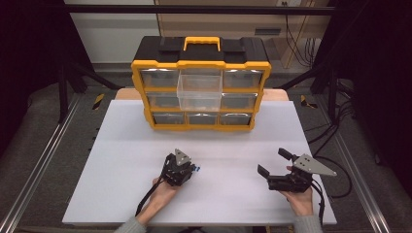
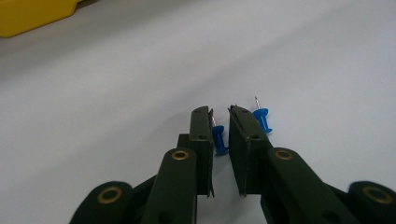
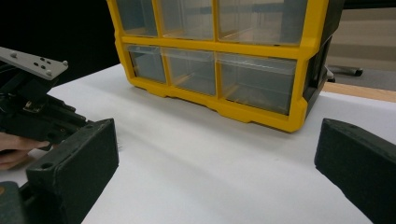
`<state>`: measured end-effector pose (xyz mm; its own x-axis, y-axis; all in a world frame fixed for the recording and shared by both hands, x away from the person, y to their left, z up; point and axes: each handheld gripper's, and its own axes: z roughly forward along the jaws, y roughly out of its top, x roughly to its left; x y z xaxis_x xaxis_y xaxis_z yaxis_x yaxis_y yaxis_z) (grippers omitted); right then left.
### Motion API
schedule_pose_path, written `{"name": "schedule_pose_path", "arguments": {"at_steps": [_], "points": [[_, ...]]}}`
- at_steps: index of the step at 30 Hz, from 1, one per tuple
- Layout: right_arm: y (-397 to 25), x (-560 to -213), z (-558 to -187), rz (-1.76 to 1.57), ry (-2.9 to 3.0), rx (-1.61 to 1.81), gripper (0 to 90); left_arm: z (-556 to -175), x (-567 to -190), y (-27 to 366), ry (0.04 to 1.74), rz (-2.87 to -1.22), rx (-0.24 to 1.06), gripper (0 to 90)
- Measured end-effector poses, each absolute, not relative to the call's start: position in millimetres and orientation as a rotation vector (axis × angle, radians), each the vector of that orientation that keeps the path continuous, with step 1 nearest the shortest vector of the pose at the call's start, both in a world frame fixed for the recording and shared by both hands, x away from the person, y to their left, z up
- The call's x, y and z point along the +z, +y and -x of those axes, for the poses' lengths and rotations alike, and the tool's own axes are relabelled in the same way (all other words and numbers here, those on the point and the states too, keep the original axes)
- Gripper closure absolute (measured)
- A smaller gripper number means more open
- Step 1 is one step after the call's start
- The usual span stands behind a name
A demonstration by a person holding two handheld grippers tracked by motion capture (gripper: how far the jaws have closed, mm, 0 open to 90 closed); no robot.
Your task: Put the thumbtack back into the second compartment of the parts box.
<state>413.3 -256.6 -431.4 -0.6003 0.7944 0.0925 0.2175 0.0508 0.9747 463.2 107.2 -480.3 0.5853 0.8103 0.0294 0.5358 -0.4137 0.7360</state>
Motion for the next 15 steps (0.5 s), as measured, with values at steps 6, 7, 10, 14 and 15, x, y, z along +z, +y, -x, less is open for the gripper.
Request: {"name": "schedule_pose_path", "arguments": {"at_steps": [6,7,10,14,15], "points": [[-256.5,-430.8,-412.8,-1.022,1.855,1.583,0.3,-462.9,-480.4,106.9,1.070,-2.115,0.515,81.9],[-257.3,-431.5,-413.9,-0.998,1.853,1.576,0.4,-462.8,-480.5,106.7,1.069,-2.114,0.515,82.2],[-258.0,-431.7,-414.3,-0.985,1.856,1.570,0.3,-463.1,-480.2,107.5,1.065,-2.122,0.512,82.9],[-257.2,-431.3,-413.6,-1.004,1.852,1.579,0.4,-463.4,-480.0,108.1,1.064,-2.121,0.507,83.6],[-256.9,-431.0,-413.5,-1.012,1.852,1.579,0.3,-463.3,-480.3,107.6,1.066,-2.113,0.509,83.7]]}}
